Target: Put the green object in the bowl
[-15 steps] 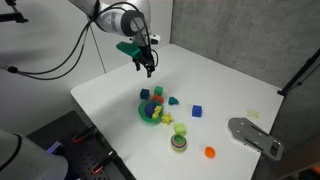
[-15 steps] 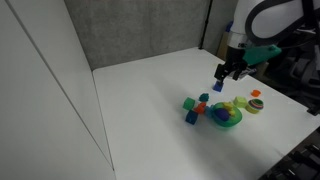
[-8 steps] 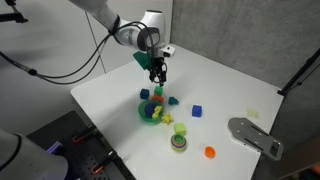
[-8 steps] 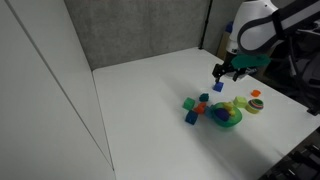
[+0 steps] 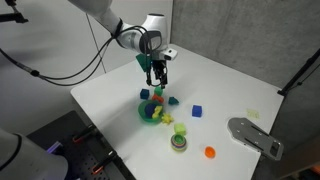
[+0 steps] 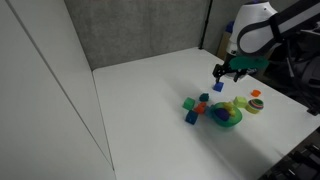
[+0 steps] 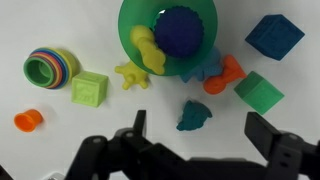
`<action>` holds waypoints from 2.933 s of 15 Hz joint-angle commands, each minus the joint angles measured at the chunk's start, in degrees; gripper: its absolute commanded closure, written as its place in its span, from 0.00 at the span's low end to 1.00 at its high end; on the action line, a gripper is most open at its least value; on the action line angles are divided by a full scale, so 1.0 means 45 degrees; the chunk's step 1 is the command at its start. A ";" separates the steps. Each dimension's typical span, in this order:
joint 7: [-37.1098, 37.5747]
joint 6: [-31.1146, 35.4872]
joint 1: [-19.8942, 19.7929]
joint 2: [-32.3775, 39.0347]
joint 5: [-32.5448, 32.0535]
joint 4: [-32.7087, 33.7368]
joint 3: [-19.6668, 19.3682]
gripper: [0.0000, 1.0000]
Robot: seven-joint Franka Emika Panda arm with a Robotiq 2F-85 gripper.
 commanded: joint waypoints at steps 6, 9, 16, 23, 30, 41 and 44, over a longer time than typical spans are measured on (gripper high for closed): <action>0.0073 0.1162 -0.0483 0.1457 0.0273 0.0661 -0.0864 0.00; -0.0220 0.1979 -0.0675 0.2277 0.0709 0.1143 -0.0748 0.00; -0.1314 0.3817 -0.0385 0.4682 0.0627 0.2864 -0.0799 0.00; -0.2689 0.4921 -0.0814 0.6789 0.1246 0.4520 -0.0050 0.00; -0.3711 0.5377 -0.1024 0.7738 0.1759 0.5342 0.0446 0.00; -0.3284 0.4982 -0.0769 0.8405 0.1979 0.6046 0.0145 0.55; -0.3197 0.5014 -0.0677 0.7978 0.1976 0.5687 0.0006 0.70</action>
